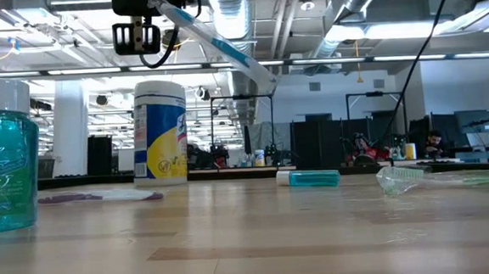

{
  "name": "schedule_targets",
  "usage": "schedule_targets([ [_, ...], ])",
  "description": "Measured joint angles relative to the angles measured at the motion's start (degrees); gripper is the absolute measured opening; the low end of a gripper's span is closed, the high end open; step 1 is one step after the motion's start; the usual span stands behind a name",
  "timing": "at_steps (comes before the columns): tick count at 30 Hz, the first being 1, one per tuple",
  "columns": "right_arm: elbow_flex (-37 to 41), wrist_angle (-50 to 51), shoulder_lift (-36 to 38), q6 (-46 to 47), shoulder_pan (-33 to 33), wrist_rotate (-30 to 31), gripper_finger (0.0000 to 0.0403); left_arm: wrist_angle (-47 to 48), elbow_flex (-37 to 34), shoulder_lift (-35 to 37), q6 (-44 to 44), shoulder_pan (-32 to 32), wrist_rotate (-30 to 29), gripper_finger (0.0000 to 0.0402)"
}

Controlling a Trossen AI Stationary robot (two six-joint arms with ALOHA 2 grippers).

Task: Pick & Place toothbrushing station
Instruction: Put the blue toothbrush into the wire organizer

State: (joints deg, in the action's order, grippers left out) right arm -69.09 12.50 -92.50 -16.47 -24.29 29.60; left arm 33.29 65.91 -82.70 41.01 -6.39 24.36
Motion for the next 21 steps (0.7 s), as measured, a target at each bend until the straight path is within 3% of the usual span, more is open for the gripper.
schedule_targets([
  [13, 0.0, -6.3, -1.6, -5.4, 0.1, -2.4, 0.0113, -0.5, 0.0, 0.0, -0.1, 0.0, 0.7, 0.0],
  [21, 0.0, -7.5, -1.6, -5.4, 0.8, -2.8, 0.0161, -0.9, 0.0, 0.0, -0.1, 0.0, 1.0, 0.0],
])
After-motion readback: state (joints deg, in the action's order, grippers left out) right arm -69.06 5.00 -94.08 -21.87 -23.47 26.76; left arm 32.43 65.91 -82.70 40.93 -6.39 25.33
